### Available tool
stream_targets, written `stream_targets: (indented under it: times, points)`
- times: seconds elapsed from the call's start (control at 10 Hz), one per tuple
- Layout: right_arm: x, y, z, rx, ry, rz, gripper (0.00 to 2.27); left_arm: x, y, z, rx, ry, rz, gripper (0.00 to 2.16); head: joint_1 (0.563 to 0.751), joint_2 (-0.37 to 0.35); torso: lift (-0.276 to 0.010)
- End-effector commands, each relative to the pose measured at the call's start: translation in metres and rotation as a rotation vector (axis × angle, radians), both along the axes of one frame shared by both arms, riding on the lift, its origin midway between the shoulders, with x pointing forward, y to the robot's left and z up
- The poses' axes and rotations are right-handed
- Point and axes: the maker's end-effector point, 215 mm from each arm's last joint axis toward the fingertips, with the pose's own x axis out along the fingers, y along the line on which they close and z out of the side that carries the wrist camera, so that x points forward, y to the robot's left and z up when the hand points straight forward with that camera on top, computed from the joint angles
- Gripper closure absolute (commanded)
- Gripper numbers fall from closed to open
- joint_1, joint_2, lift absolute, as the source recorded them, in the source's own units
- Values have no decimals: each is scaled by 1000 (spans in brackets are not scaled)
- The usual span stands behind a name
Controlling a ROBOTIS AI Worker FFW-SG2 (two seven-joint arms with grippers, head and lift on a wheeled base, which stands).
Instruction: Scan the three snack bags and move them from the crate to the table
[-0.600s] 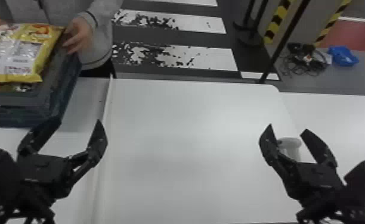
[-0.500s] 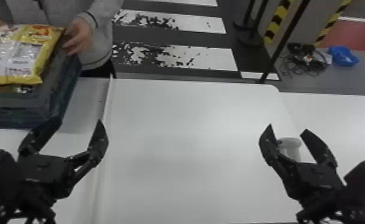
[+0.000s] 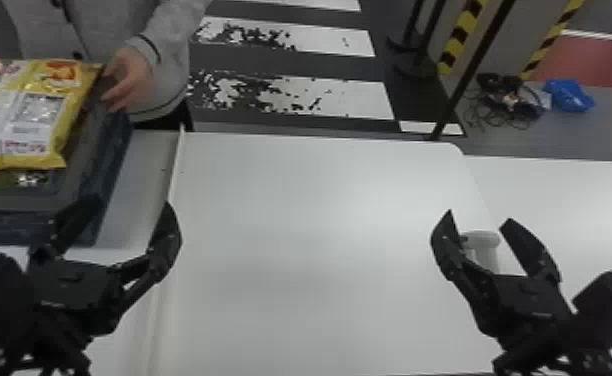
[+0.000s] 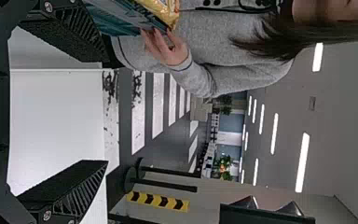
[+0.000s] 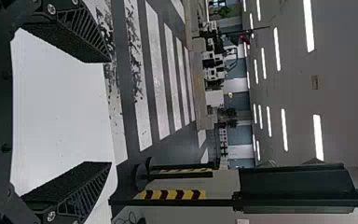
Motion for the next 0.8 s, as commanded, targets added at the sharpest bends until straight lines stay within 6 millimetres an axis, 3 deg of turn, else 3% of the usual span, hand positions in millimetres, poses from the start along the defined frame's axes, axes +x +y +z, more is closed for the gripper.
stream_targets:
  times: [0.0,0.5,0.7]
  points:
    - [0,1,0,0,0,1,110,0,-1,1,0,-1,-3,103,695,-142,-62]
    - [0,1,0,2,-1,1,110,0,1,1,1,0,-5,103,695,-142,-62]
    - [1,1,0,3,-3,1,110,1,13,-5,2,20,17,103,695,-137,-62]
